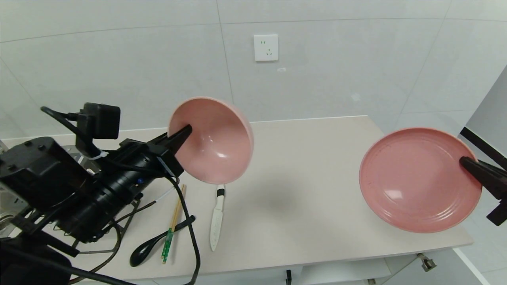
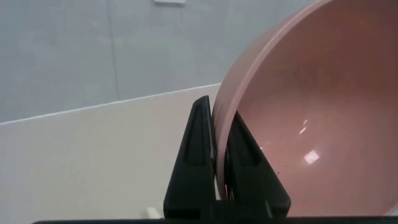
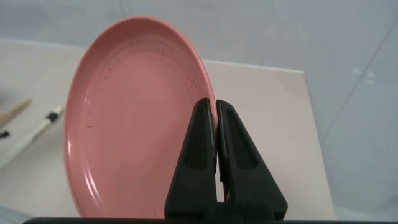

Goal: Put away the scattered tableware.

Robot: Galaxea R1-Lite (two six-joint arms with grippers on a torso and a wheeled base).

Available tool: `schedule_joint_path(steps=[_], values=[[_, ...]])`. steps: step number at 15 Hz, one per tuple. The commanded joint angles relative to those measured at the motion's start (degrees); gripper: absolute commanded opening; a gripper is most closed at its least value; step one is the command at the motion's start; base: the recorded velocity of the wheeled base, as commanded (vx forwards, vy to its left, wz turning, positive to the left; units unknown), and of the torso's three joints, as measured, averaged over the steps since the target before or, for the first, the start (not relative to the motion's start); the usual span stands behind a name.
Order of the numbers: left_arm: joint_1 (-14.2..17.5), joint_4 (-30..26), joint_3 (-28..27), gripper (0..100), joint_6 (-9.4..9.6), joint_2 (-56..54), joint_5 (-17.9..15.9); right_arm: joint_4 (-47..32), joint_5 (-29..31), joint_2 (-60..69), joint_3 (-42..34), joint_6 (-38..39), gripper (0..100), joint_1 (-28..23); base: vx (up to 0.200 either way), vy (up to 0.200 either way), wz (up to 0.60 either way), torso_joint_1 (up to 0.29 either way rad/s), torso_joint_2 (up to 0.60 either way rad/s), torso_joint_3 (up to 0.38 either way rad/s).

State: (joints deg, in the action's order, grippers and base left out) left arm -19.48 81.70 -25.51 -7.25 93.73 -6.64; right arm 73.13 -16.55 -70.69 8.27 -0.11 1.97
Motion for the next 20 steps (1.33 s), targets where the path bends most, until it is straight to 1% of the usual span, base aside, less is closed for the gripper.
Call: schedule_joint_path(steps=[1,2,3,5,6,7,9,10,11,12,13,14,15,16,17,18,19,20], values=[[0.8,-0.7,2.8,0,0.22,-5.6,0.9,0.1,0.0,0.6,3.2,3.1,0,-0.8,0.0,0.0,0.0,0.0,0.0,0.0],[0.8,-2.2,4.2,0,0.66,-7.7,1.8,0.3,0.0,0.5,4.0,4.6,0,-1.8,0.0,0.0,0.0,0.0,0.0,0.0],[0.7,-5.1,5.6,0,0.75,-9.8,3.1,1.1,0.0,0.2,4.0,4.7,0,-2.4,0.0,0.0,0.0,0.0,0.0,0.0],[0.7,-9.5,7.8,0,0.31,-13.1,3.7,1.4,0.1,0.1,4.3,5.0,0,-2.4,0.0,0.0,0.0,0.0,0.0,0.0],[0.7,-11.9,10.0,0,-0.74,-15.2,3.7,1.8,0.2,-0.2,5.2,6.3,0,-2.5,0.0,0.0,0.0,0.0,0.0,0.0],[0.4,-14.4,12.2,0,-3.21,-17.0,3.2,3.0,0.2,-0.8,5.2,8.2,0,-2.4,0.0,0.0,0.0,0.0,0.0,0.0],[-0.1,-15.8,13.6,0,-6.46,-19.5,2.2,4.2,0.8,-1.6,3.2,6.5,0,-1.9,0.0,0.0,0.0,0.0,0.0,0.0],[-0.2,-15.7,13.6,0,-8.83,-19.4,2.7,4.3,1.5,-1.6,2.9,4.9,0,-1.5,0.0,0.0,0.0,0.0,0.0,0.0],[-0.2,-16.0,13.8,0,-10.24,-20.1,2.2,4.3,1.7,-1.6,2.9,4.4,0,-0.9,0.0,0.0,0.0,0.0,0.0,0.0],[-0.1,-16.2,14.8,0,-10.41,-20.8,0.5,4.8,1.6,-1.5,3.0,4.2,0,0.4,0.0,0.0,0.0,0.0,0.0,0.0],[-0.2,-16.8,15.8,0,-10.5,-21.2,-3.2,6.2,1.6,-1.4,3.0,4.4,0,1.8,0.0,0.0,0.0,0.0,0.0,0.0],[-0.2,-16.9,16.1,0,-10.5,-21.4,-4.1,6.8,1.6,-1.2,2.9,4.6,0,2.1,0.0,0.0,0.0,0.0,0.0,0.0],[-0.6,-18.2,17.1,0,-10.41,-22.1,-6.5,7.3,1.3,-1.0,2.7,6.4,0,2.2,0.0,0.0,0.0,0.0,0.0,0.0],[-1.4,-20.0,17.1,0,-10.41,-22.5,-6.4,7.5,1.3,-1.3,2.4,8.2,0,2.3,0.0,0.0,0.0,0.0,0.0,0.0],[-1.5,-20.5,17.3,0,-10.59,-22.6,-7.0,7.6,1.3,-1.4,2.0,8.4,0,2.9,0.0,0.0,0.0,0.0,0.0,0.0],[-2.5,-20.4,17.4,0,-11.12,-22.6,-7.5,7.5,1.3,-1.4,1.9,8.4,0,5.8,0.0,0.0,0.0,0.0,0.0,0.0],[-3.8,-20.3,17.0,0,-11.03,-22.1,-7.0,7.5,1.3,-1.6,2.0,8.3,0,7.3,0.0,0.0,0.0,0.0,0.0,0.0],[-5.0,-19.1,17.2,0,-10.24,-21.1,-3.2,7.6,1.4,-2.2,1.9,7.8,0,7.3,0.0,0.0,0.0,0.0,0.0,0.0]])
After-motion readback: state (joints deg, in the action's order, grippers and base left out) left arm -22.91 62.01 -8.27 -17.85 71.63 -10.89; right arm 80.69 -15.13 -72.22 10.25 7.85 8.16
